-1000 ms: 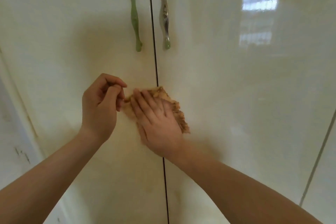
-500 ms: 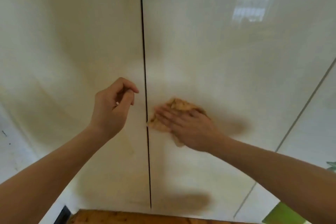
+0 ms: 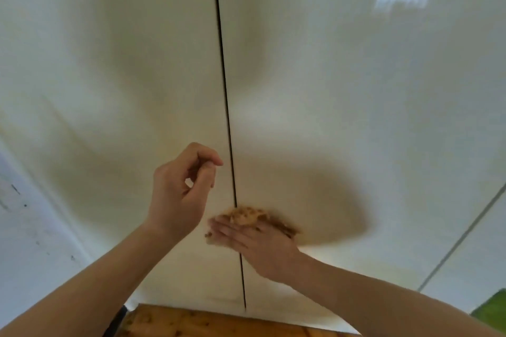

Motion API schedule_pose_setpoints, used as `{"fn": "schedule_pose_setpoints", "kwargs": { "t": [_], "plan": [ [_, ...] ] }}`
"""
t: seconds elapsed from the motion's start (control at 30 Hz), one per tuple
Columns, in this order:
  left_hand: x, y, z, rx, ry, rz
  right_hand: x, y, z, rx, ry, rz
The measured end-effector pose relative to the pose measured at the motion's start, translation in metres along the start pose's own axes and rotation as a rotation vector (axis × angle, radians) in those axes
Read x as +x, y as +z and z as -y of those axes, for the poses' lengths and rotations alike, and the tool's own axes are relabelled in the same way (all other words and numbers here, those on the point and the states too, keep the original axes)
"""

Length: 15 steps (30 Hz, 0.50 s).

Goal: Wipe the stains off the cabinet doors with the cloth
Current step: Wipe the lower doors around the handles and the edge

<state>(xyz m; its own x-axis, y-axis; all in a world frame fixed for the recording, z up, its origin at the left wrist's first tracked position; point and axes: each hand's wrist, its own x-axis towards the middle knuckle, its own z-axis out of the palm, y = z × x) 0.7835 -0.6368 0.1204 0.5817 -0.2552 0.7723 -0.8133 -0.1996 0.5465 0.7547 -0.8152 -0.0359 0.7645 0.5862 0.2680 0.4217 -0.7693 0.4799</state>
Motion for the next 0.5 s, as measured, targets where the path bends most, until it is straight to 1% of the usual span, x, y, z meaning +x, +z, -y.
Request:
{"fn": "schedule_pose_setpoints", "kwargs": {
  "t": [0.07,0.1,0.17,0.2,0.23,0.27,0.3,0.33,0.4,0.47,0.5],
  "plan": [
    [-0.019,0.008,0.015,0.042,0.007,0.059,-0.037,0.044,0.009,-0.01,-0.153,0.18],
    [-0.027,0.013,0.021,0.065,0.009,0.088,-0.053,0.06,0.008,-0.093,-0.197,0.243],
    [-0.038,0.022,0.027,0.087,0.01,0.131,-0.079,0.075,0.003,-0.134,-0.247,0.393],
    [-0.039,0.025,0.027,0.085,0.008,0.141,-0.089,0.076,-0.003,-0.183,-0.238,0.432],
    [-0.038,0.029,0.022,0.071,-0.001,0.148,-0.099,0.062,-0.013,-0.22,-0.186,0.315],
    [-0.033,0.031,0.016,0.06,-0.005,0.145,-0.102,0.048,-0.024,-0.251,-0.237,0.337],
    [-0.025,0.032,0.01,0.05,-0.012,0.14,-0.1,0.027,-0.04,-0.099,-0.235,0.256],
    [-0.015,0.032,0.001,0.042,-0.015,0.129,-0.092,-0.004,-0.066,-0.057,-0.173,0.069],
    [0.008,0.032,-0.018,0.035,-0.004,0.103,-0.07,-0.087,-0.117,-0.162,-0.04,-0.154],
    [0.028,0.035,-0.04,0.023,0.048,0.083,-0.063,-0.162,-0.161,-0.182,0.115,-0.295],
    [0.035,0.036,-0.048,0.021,0.076,0.078,-0.059,-0.189,-0.179,-0.195,0.223,-0.351]
  ]
}}
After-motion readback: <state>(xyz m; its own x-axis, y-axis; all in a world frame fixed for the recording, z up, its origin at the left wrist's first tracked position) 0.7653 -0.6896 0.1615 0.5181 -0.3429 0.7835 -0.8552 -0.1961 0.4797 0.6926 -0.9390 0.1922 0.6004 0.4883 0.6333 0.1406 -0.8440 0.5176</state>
